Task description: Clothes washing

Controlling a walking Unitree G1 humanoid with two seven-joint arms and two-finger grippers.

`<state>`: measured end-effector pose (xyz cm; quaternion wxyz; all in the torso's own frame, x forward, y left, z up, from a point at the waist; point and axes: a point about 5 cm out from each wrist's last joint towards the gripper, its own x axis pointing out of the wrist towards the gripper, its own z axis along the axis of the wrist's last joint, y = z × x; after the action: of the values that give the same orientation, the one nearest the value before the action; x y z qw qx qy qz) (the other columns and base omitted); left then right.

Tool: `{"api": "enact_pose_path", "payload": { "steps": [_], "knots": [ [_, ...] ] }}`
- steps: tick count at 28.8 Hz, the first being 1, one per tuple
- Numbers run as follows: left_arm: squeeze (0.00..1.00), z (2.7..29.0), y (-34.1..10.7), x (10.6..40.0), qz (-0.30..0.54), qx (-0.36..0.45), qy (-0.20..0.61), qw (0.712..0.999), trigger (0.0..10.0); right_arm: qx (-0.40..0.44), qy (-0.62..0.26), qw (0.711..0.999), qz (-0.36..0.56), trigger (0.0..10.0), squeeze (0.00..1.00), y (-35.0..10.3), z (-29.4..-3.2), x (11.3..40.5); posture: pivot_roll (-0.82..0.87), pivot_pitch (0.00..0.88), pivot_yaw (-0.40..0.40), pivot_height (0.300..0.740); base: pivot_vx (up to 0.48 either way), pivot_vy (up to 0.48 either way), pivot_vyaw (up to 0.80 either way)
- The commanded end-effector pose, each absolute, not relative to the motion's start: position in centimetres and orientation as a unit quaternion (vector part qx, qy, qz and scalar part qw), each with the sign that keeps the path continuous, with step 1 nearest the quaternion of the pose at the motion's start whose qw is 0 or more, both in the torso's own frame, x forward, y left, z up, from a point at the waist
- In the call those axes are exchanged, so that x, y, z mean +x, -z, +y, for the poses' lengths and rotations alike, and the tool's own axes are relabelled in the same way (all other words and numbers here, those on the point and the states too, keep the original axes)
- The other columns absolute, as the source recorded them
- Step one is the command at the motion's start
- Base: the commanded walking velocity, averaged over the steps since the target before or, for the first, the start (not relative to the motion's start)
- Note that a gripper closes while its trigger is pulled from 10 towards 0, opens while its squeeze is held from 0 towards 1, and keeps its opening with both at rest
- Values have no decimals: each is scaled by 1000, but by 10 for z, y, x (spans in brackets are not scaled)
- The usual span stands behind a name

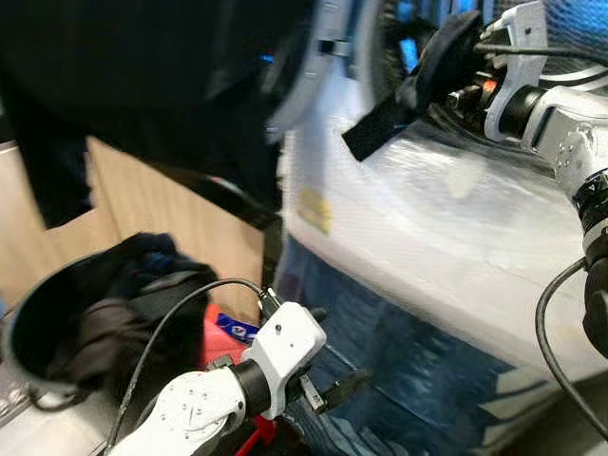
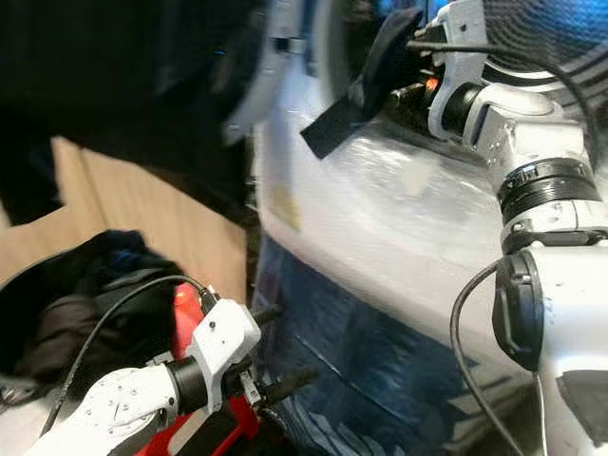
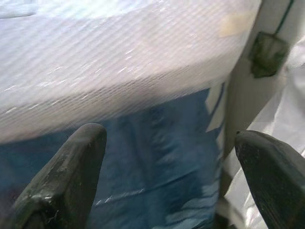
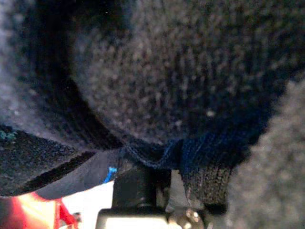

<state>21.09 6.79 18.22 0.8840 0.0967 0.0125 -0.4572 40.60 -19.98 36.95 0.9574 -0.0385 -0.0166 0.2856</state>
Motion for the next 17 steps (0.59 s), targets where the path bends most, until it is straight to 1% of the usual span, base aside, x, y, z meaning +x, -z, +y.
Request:
{"api": "enact_pose_path", "payload": {
  "steps": [1,9,10,14,15,17],
  "knots": [
    [0,66,-184,208,11,96,464,880,10000,-34,-278,960,-25,10000,0,-375,-200,406,75,0,-109,740,0,0,0],
    [0,66,-184,207,13,94,462,882,10000,-7,-240,970,-41,10000,0,-383,-199,408,76,0,-107,740,0,0,0],
    [0,66,-184,207,14,94,461,882,10000,-4,-220,974,-52,10000,0,-388,-196,409,75,0,-106,740,0,0,0],
    [0,65,-184,207,14,93,460,883,10000,15,-184,979,-82,10000,0,-402,-186,410,76,0,-109,740,0,0,0],
    [0,65,-184,207,14,93,460,883,10000,15,-184,979,-82,10000,0,-402,-186,410,76,0,-109,740,0,0,0],
    [0,65,-184,206,14,92,459,883,10000,25,-155,984,-79,10000,0,-407,-179,411,74,0,-110,740,0,0,0]
  ]
}}
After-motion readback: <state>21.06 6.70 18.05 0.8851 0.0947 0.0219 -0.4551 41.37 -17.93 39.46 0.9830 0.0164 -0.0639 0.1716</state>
